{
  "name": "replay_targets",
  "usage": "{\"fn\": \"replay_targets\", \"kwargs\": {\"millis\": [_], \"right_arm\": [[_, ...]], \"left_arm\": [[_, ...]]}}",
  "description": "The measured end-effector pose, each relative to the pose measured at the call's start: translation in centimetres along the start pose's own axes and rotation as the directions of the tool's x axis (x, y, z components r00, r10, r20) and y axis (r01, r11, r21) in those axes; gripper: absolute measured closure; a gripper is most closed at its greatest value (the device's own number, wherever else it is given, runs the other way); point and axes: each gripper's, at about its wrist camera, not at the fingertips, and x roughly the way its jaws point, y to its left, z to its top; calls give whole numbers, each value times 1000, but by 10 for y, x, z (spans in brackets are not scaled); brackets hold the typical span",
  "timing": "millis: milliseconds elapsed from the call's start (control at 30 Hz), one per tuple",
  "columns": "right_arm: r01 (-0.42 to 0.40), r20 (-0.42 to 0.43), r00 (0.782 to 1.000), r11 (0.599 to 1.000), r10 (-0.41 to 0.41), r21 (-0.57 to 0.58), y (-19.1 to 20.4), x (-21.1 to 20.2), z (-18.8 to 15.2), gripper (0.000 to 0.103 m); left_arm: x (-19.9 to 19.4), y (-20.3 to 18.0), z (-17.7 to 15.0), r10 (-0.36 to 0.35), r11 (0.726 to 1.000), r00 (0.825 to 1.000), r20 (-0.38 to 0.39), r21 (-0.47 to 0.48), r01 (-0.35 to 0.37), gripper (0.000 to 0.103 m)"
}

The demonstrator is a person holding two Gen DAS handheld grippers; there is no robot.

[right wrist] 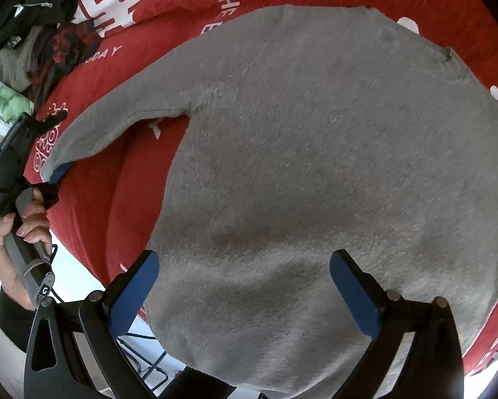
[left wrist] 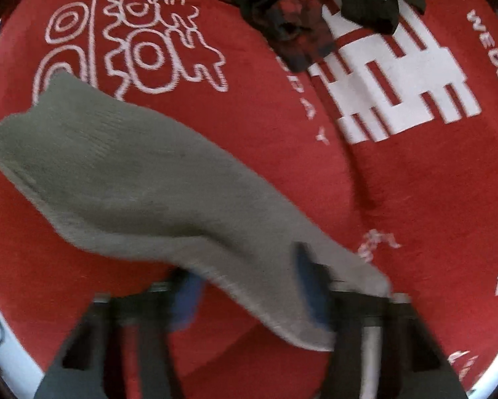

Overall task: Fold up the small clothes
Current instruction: 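Fold the held sleeve across the sweatshirt body and open the left gripper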

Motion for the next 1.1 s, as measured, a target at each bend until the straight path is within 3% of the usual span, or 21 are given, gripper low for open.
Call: {"fn": "replay_targets", "kwargs": {"millis": [33, 67, 267, 400, 500, 633, 767, 867, 933, 1100], "right_arm": [[-2, -1, 1000, 1000, 2, -1, 0, 0, -1, 1], [-4, -1, 1000, 1000, 4, -3, 1, 0, -1, 1], [-18, 9, 1000, 1000, 18, -6, 1, 0, 0, 1], [-26, 22, 999, 1000, 25, 16, -6, -3, -1, 1], [-31, 48, 998, 999, 29, 43, -20, -12, -4, 1], [-36, 96, 995, 995, 27, 93, -43, -26, -6, 1], [-40, 151, 988, 982, 12, 182, -79, -44, -12, 1], [-39, 178, 984, 964, -9, 264, -114, -54, -20, 1], [-41, 183, 983, 943, -21, 330, -141, -57, -29, 1], [-36, 169, 985, 896, -44, 442, -190, -56, -50, 1]], "left_arm": [[0, 2, -1, -15, 1000, 1000, -6, 8, 15, 89], [0, 6, -1, -31, 999, 999, -15, 10, 31, 95], [-18, -20, -5, -63, 987, 997, 34, 150, 58, 95], [-36, -76, -15, -126, 938, 991, 48, 330, 103, 95], [-46, -130, -30, -204, 868, 979, 19, 466, 172, 95], [-50, -212, -69, -299, 732, 951, -74, 622, 279, 95], [-38, -272, -120, -315, 608, 929, -192, 711, 353, 95], [-12, -307, -170, -265, 526, 927, -267, 765, 371, 95], [15, -323, -205, -188, 470, 934, -305, 807, 358, 95], [65, -331, -266, -5, 407, 937, -350, 855, 322, 95]]}}
